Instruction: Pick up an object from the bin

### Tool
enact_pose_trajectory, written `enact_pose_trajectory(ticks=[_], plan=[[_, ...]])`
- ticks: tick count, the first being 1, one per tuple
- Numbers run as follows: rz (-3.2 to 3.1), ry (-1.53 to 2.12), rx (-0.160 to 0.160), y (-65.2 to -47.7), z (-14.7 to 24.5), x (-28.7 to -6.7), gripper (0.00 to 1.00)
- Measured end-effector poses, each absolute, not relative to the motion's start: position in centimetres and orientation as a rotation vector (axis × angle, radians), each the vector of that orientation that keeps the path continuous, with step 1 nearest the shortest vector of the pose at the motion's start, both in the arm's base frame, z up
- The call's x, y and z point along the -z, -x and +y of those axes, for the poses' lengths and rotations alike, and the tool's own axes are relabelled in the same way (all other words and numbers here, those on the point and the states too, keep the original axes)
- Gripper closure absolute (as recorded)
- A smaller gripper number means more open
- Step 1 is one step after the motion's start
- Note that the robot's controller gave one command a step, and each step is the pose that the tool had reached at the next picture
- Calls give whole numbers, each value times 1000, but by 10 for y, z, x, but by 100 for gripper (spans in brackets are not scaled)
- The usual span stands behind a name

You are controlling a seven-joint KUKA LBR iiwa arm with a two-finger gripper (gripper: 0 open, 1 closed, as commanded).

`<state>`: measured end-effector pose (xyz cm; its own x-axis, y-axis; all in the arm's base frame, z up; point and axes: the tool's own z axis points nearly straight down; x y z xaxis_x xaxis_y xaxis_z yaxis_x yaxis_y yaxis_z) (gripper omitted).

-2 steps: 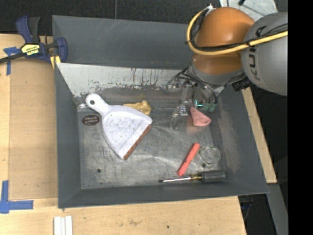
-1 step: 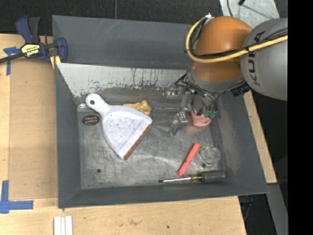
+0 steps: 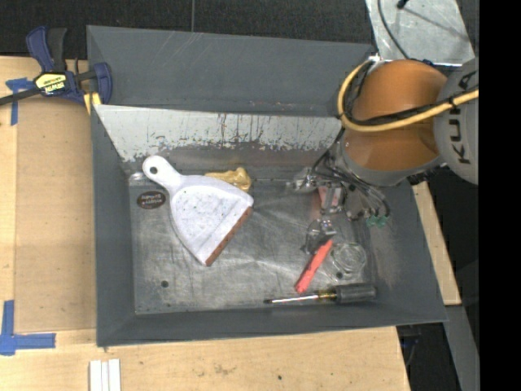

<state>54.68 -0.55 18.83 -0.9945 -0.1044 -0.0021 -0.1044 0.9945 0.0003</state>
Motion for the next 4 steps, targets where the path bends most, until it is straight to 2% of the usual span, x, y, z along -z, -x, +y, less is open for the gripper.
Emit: enact_pose_trajectory(ticks=[1, 2, 3, 4], plan=[[3135, 225, 3, -522, -17, -194, 0], [3118, 339, 1, -530, -27, -184, 0], [3115, 379, 0, -517, -70, -163, 0], [3105, 433, 4, -503, -97, -107, 0]])
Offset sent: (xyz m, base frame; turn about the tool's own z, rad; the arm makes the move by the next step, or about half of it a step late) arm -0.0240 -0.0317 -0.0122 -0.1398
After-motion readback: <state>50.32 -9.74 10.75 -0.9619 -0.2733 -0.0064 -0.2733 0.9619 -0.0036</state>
